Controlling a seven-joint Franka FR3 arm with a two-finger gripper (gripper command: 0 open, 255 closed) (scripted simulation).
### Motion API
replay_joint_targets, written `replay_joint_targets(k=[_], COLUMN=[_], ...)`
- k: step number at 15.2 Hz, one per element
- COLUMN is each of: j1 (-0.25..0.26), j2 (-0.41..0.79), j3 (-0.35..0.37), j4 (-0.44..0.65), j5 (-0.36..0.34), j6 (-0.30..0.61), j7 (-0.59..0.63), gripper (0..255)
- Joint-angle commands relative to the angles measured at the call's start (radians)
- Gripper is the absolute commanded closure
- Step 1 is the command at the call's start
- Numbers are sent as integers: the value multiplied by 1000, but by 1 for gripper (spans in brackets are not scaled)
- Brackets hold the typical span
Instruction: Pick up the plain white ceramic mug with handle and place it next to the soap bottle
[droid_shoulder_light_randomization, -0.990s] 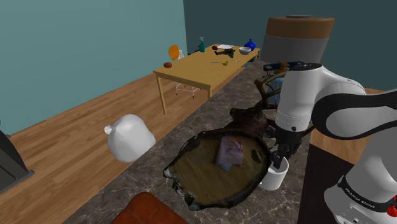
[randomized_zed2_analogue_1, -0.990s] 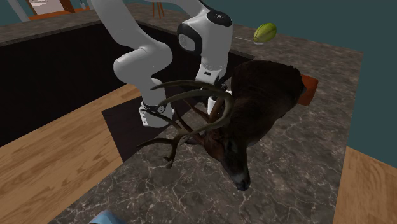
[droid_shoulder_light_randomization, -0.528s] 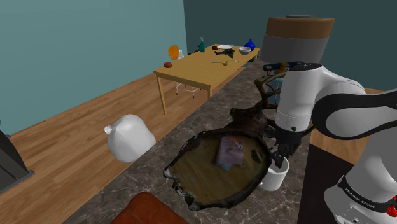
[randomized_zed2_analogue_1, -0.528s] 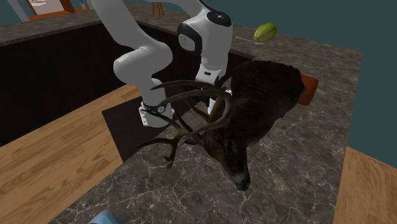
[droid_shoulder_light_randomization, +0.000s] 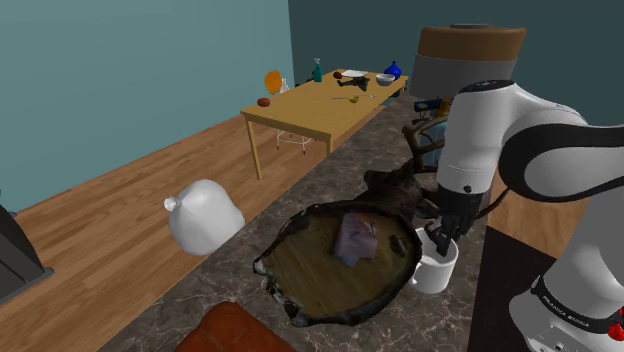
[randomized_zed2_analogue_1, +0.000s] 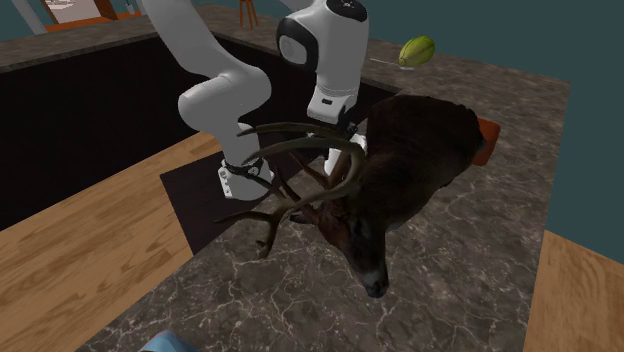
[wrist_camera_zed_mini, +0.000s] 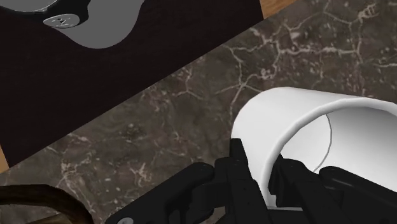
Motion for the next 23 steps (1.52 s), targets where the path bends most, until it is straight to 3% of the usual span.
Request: replay_joint_targets(k=[1, 23], j1=[-2, -28], j2=[-17, -74], j3=[-9, -77], j4=[20, 284], j5=[-7, -79], j6=[-30, -348], j7=[2, 34], gripper=[255, 255])
